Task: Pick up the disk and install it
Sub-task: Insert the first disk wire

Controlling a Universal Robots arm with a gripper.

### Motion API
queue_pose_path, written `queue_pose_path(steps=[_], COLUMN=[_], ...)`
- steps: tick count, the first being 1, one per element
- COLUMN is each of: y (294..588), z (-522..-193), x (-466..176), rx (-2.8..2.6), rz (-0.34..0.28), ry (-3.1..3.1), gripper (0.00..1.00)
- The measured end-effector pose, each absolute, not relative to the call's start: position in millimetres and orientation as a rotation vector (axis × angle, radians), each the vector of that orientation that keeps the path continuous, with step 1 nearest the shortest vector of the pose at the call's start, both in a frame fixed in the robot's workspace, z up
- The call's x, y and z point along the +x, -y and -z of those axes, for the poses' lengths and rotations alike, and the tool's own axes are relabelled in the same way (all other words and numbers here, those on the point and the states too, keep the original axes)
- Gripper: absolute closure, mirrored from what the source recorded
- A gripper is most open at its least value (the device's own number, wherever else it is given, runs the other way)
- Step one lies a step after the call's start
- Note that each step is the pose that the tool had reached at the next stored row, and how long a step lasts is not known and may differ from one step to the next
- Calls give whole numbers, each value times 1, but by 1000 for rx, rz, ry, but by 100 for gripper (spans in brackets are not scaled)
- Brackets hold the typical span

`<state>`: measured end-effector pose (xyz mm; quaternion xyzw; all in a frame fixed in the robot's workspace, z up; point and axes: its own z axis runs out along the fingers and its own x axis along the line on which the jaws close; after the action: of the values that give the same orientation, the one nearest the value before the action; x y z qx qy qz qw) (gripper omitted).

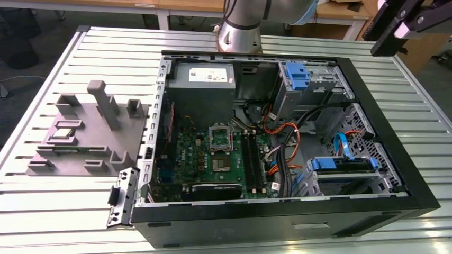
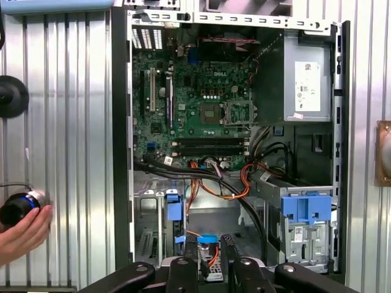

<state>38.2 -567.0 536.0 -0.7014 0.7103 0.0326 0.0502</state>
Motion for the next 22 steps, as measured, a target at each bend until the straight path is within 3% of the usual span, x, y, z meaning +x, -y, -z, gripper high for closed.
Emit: queue_pose_path(steps=[22], y=[562], z=[-535], x=[38], rx=[-2136], rz=[-99], ry=[-2163], gripper=[71])
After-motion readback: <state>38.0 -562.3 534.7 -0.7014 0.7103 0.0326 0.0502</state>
